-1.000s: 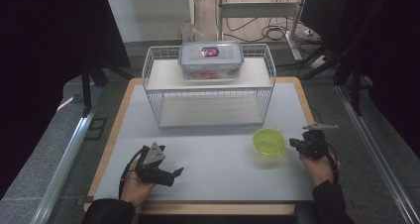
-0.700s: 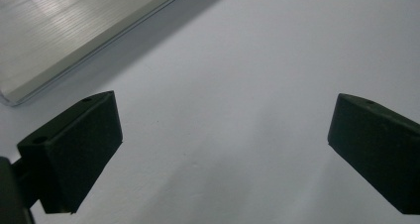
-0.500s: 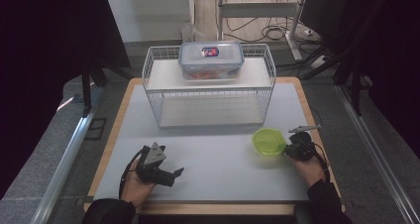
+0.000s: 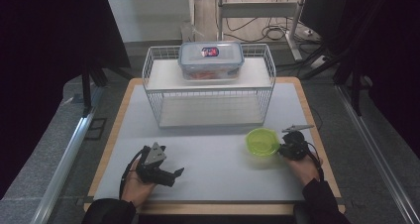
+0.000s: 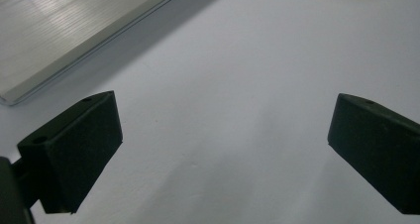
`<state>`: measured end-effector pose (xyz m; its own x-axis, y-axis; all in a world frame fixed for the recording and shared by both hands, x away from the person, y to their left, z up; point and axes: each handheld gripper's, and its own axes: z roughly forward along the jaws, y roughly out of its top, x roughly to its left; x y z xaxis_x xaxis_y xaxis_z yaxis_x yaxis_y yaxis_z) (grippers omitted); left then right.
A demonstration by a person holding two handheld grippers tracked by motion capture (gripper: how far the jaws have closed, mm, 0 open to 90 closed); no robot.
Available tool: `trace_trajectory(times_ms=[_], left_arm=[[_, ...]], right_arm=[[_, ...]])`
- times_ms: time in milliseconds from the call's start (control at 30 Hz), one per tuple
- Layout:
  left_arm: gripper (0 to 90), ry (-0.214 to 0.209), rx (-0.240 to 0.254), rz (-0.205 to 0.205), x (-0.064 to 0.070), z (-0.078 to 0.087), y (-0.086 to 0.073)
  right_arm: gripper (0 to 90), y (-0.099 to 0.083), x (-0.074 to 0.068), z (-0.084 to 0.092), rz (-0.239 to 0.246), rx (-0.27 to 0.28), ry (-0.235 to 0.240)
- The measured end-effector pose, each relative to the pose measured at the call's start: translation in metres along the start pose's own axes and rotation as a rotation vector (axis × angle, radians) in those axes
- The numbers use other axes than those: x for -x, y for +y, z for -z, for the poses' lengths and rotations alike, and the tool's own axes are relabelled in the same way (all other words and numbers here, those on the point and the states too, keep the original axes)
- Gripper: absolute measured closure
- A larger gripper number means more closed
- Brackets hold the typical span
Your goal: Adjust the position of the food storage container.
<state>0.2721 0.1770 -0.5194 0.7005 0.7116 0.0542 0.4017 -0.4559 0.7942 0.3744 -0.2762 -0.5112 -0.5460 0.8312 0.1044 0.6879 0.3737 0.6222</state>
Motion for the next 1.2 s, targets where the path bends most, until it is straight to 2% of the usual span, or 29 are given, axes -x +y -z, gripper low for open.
trace_trajectory(times_ms=[233, 600, 1200], left_arm=[[0.4, 0.001, -0.001, 0.001, 0.0, 0.0, 0.0], [0.5, 0.002, -0.001, 0.001, 0.0, 0.0, 0.0], [0.5, 0.003, 0.002, 0.0, 0.0, 0.0, 0.001]], right_arm=[[89.8, 0.004, -0.012, -0.007, 0.024, -0.004, 0.026], [89.8, 0.009, -0.031, -0.014, 0.037, -0.021, 0.069], [89.7, 0.014, -0.067, -0.026, 0.101, -0.039, 0.14]])
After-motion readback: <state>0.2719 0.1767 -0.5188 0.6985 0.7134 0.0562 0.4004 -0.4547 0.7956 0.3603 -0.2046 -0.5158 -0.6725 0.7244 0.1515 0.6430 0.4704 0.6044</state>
